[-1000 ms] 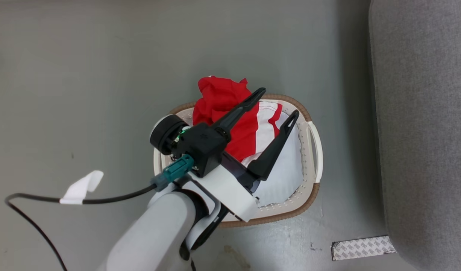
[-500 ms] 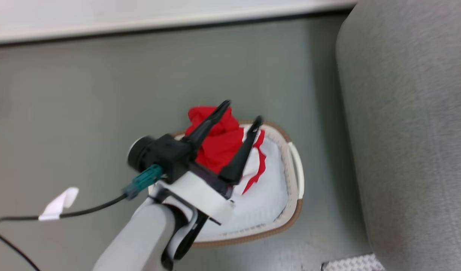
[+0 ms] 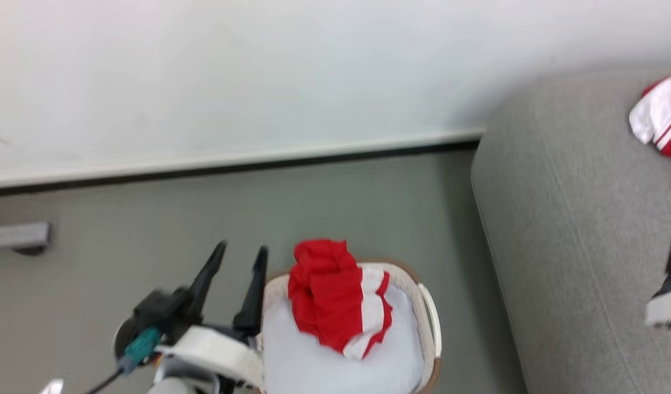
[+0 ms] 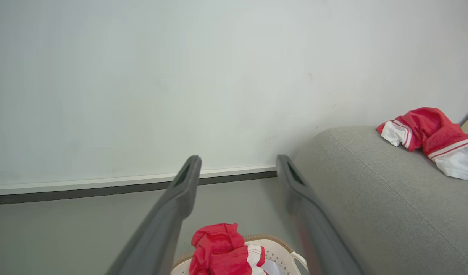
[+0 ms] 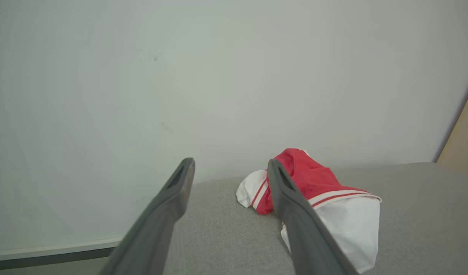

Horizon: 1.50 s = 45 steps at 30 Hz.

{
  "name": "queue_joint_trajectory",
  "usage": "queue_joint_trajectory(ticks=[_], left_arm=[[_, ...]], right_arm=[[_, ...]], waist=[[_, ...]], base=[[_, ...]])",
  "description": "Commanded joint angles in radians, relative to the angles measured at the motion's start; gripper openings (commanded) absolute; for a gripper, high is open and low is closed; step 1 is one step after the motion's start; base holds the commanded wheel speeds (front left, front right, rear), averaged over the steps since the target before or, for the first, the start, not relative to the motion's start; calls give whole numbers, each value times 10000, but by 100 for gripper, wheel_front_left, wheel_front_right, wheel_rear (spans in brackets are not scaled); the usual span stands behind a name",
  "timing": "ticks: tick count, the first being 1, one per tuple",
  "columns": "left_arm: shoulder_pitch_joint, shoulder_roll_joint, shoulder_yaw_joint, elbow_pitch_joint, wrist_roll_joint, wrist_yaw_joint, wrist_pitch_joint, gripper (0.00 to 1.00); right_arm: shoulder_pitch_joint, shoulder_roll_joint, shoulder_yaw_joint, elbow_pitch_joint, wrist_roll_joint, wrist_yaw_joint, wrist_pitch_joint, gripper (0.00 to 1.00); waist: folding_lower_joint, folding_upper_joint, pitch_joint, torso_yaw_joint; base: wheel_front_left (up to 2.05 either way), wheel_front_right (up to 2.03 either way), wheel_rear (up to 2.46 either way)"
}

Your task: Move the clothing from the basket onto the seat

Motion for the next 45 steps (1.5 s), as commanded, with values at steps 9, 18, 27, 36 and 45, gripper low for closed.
queue_joint_trajectory(ticks=[9,18,27,36,45], left_arm=[[1913,-269,1340,276,601,162,-353,100],[3219,-1076,2851,-138,1565,-504,-351,100],[3588,-1534,3624,-142,2116,-1059,-353,100],[3618,-1757,3957,-11,2362,-1382,-353,100],[3464,-1805,4164,116,2463,-1570,-354,100]], right_arm=[[2952,292,1505,-1079,-327,-25,4,100],[4301,466,2342,-615,504,-25,4,100],[4246,455,2862,-26,791,-25,4,100],[4111,458,3074,42,826,-25,3,100],[3975,459,3142,-15,869,-25,3,100]], waist=[[4,0,-2083,984],[4,0,-2626,1140],[4,0,-2788,991],[4,0,-2781,1002],[4,0,-2595,866]], base=[[0,0,0],[0,0,0],[0,0,0],[0,0,0],[0,0,0]])
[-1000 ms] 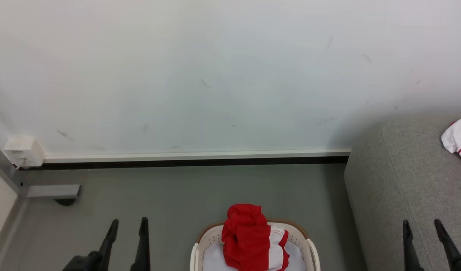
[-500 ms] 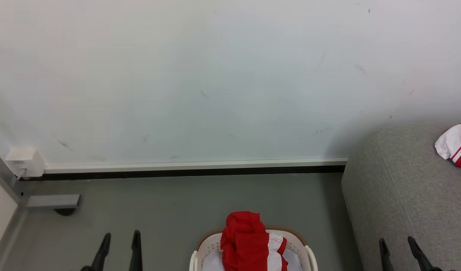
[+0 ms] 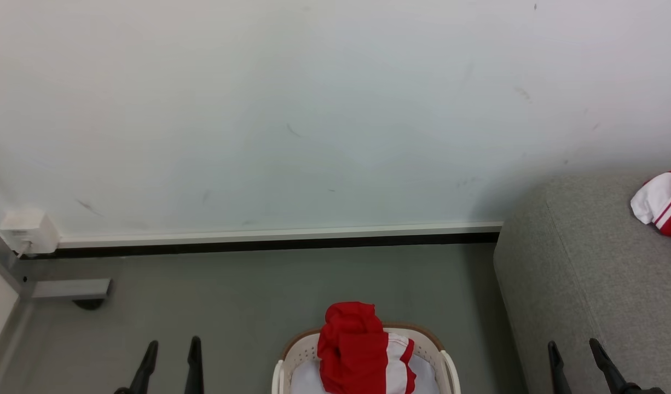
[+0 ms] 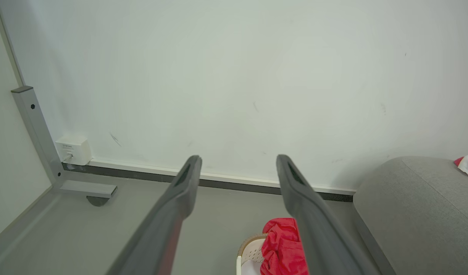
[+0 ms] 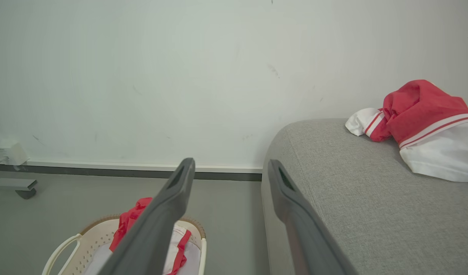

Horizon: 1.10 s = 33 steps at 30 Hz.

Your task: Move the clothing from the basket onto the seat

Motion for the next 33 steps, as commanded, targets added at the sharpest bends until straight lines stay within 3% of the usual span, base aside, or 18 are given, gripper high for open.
queue_joint_trajectory(ticks=[1,8,13,24,33], left_arm=[[-61,22,27,5,106,-53,-8,100],[-597,18,-426,115,166,-137,-7,100],[-1872,16,-1178,1055,619,-250,107,100],[-5744,83,-2551,4218,1464,-473,2178,100],[-7803,173,-2425,7174,1533,203,2776,100]], right_arm=[[-165,-30,17,-59,112,-25,5,100],[-554,-28,99,-354,134,-25,7,100],[-1205,-26,205,-820,206,-25,7,100],[-2702,-18,242,-1982,653,-25,5,100],[-3576,-15,418,-2924,1045,-25,7,100]], waist=[[0,-1,78,-89],[0,-1,629,-774],[0,-1,1860,-1444],[0,-1,4948,-2740],[0,-1,6750,-3111]], base=[[0,0,0],[0,0,0],[0,0,0],[0,0,0],[0,0,0]])
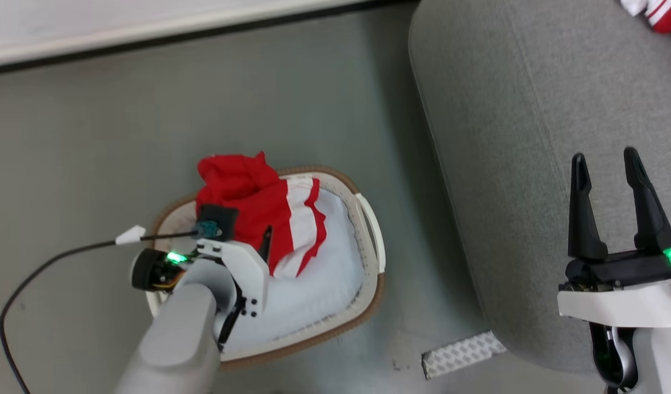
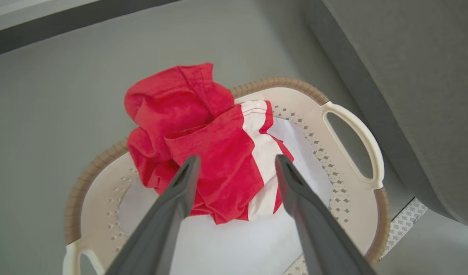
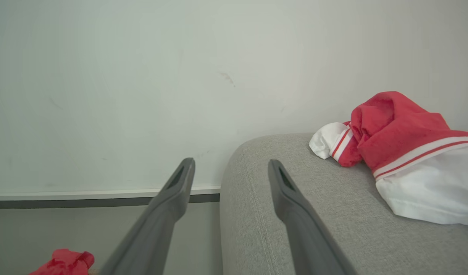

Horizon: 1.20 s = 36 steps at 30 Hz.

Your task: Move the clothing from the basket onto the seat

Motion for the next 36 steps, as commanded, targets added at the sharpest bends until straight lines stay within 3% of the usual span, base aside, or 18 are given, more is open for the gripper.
queue_joint_trajectory(ticks=[1,7,17,18,19,20,27,36], left_arm=[[-358,186,27,315,150,118,-65,100],[-1454,448,34,1504,245,545,-194,100],[-3041,496,-167,2755,320,644,-594,100],[-3113,469,-201,2884,291,580,-711,77],[-3177,451,-266,2973,324,549,-854,13],[-3216,436,-330,3092,353,516,-952,0],[-3171,259,-409,3521,44,300,-1784,0],[-1599,-5,-528,3034,-808,-387,-2752,0]], right_arm=[[-244,1,79,-182,76,-25,7,100],[-555,1,210,-748,279,-25,9,100],[-521,-2,255,-1496,275,-25,9,100],[-427,-2,262,-1516,248,-25,7,100],[-347,-2,262,-1539,253,-25,9,100],[-295,-4,239,-1558,273,-25,9,100],[-324,-2,246,-1351,396,-25,9,100],[-85,-10,-83,-537,23,-25,7,100]], waist=[[-4,-1,972,-408],[-4,-1,1879,-400],[-4,-1,3069,-312],[-4,-1,3086,-300],[-4,-1,3094,-290],[-4,-1,3092,-282],[-4,-1,2769,-208],[-4,-1,64,886]], base=[[0,0,0],[0,0,0],[0,0,0],[0,0,0],[0,0,0],[0,0,0],[0,0,0],[0,0,0]])
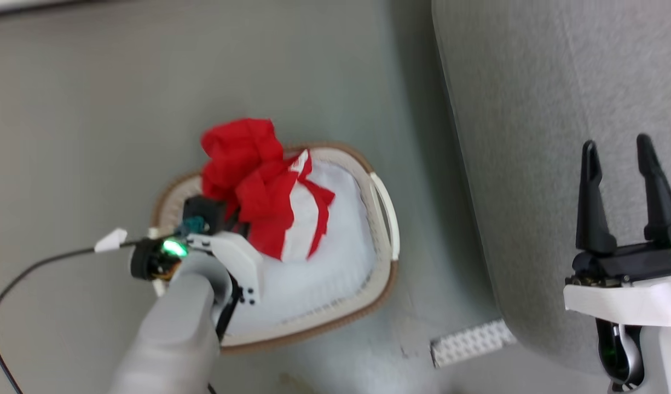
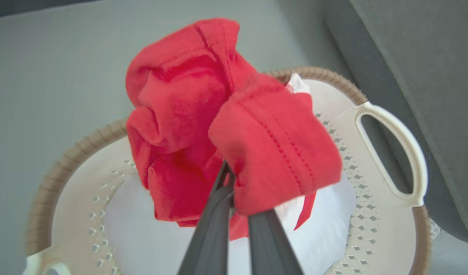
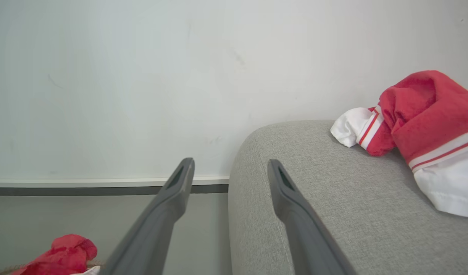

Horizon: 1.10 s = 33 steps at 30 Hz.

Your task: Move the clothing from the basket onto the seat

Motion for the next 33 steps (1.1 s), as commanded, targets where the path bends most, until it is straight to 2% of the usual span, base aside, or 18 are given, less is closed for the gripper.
queue_joint_trajectory(ticks=[1,7,14,19,27,33], left_arm=[[345,4,-73,-179,-212,-74,-37,0],[1797,3,-862,-2069,-1357,-216,-78,0],[3104,38,-1118,-4400,-1931,279,33,0],[4235,475,-930,-6457,-2195,591,512,0],[6105,1435,-530,-10023,-2450,1249,1741,0],[6958,1890,-315,-11853,-2598,1599,2466,0]], right_arm=[[172,-25,-56,130,-77,-25,9,100],[764,-30,-284,864,-389,-25,9,100],[1714,-28,-448,1503,-606,-25,9,100],[2415,-30,-236,1808,-704,-25,7,100],[3411,-115,201,1961,-697,-26,9,100],[3510,-356,853,1821,-453,-26,9,100]], waist=[[0,0,-1454,761],[0,0,-3646,1529],[0,0,-5525,2090],[0,0,-6658,2192],[0,0,-7578,2315],[0,0,-7739,2342]], base=[[0,0,0],[0,0,0],[0,0,0],[0,0,0],[0,0,0],[0,0,0]])
